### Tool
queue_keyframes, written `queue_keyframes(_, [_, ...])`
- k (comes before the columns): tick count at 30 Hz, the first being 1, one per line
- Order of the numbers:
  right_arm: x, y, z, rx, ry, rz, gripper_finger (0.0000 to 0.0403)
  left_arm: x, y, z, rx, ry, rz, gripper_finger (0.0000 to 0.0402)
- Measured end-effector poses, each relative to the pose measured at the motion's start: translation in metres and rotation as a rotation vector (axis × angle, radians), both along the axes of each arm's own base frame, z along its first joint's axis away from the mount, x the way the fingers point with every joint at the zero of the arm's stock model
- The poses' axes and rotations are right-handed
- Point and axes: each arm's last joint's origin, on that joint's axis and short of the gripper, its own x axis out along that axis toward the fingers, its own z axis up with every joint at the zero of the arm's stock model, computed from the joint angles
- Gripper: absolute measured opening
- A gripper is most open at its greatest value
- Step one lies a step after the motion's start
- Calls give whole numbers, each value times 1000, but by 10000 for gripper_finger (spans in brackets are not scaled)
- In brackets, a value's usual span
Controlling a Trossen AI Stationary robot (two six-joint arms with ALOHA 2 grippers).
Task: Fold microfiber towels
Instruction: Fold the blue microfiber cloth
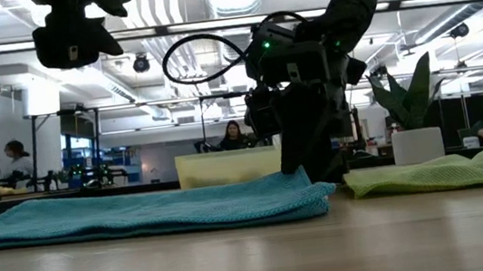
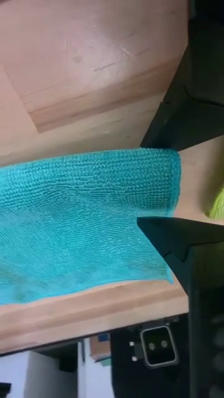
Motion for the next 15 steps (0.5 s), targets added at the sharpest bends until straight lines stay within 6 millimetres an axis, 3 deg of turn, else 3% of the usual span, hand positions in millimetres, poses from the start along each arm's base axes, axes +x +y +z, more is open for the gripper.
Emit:
queue_keyframes(9, [1,-4,7,-58,-6,-85,168,1,-1,1,-12,-12,-7,173])
queue_keyframes(15, [-1,-3,-3,-24,10,-75,152,1,-1,1,-12,-12,-8,173])
